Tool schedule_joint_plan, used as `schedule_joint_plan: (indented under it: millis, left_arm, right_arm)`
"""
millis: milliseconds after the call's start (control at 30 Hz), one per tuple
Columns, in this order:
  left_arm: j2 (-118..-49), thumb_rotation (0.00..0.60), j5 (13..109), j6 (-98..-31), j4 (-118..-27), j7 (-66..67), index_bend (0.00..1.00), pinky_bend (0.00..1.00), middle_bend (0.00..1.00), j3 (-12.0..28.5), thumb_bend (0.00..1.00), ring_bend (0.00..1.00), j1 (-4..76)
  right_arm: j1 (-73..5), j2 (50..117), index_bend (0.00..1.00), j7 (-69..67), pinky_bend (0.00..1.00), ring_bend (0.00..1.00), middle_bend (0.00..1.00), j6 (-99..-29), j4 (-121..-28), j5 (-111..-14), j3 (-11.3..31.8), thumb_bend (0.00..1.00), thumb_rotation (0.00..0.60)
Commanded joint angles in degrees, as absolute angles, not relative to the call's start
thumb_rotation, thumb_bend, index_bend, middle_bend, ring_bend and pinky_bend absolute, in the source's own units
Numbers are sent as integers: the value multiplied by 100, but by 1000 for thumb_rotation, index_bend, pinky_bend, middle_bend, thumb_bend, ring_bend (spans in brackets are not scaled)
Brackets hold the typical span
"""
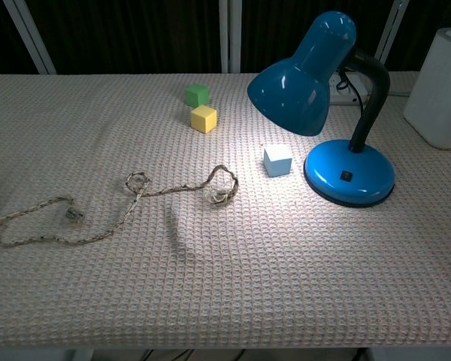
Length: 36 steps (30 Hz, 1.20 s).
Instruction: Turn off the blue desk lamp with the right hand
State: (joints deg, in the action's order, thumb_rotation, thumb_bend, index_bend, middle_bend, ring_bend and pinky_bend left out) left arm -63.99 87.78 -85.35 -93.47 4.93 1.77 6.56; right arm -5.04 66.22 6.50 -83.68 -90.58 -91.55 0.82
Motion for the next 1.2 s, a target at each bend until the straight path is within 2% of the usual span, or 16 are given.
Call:
schedule_joint_plan:
  millis: [33,67,133,200,233,333,500,667,833,1200]
  left_arm:
    - [-6410,600,8768,-8525,-9327,474,0,0,0,183,0,0,660]
    - [-6414,600,8767,-8518,-9319,473,0,0,0,182,0,0,663]
    - [-6421,600,8766,-8490,-9304,482,0,0,0,176,0,0,673]
    - [-6432,600,8763,-8471,-9290,484,0,0,0,172,0,0,679]
    - [-6441,600,8755,-8462,-9280,481,0,0,0,172,0,0,681]
    - [-6457,600,8734,-8449,-9252,469,0,0,0,168,0,0,676]
    - [-6437,600,8717,-8464,-9234,431,0,0,0,159,0,0,649]
    - [-6421,600,8708,-8434,-9205,362,0,0,0,154,0,0,653]
    - [-6429,600,8678,-8364,-9144,326,0,0,0,158,0,0,681]
    - [-6423,600,8646,-8344,-9082,202,0,0,0,163,0,0,678]
  right_arm:
    - [-596,6579,0,851,197,136,95,-8239,-9207,-9130,96,90,600]
    - [-625,6579,0,936,320,232,174,-8193,-9260,-9116,106,86,600]
    - [-748,6575,0,1049,679,556,487,-7912,-9452,-9091,66,71,600]
    - [-896,6641,0,1184,813,713,686,-7665,-9496,-9164,27,64,600]
    - [-991,6719,0,1350,845,763,772,-7494,-9496,-9181,8,60,600]
    - [-1236,6927,0,1690,916,873,931,-7045,-9607,-9077,26,47,600]
    - [-1664,7213,0,2396,954,937,993,-6321,-9783,-8555,229,28,600]
    - [-2077,7528,0,3110,959,950,1000,-5723,-9897,-7846,421,26,600]
    - [-2446,7684,0,3525,960,953,1000,-5207,-9915,-7266,432,26,600]
    - [-2855,7843,0,3861,960,953,1000,-5063,-9930,-6530,398,26,600]
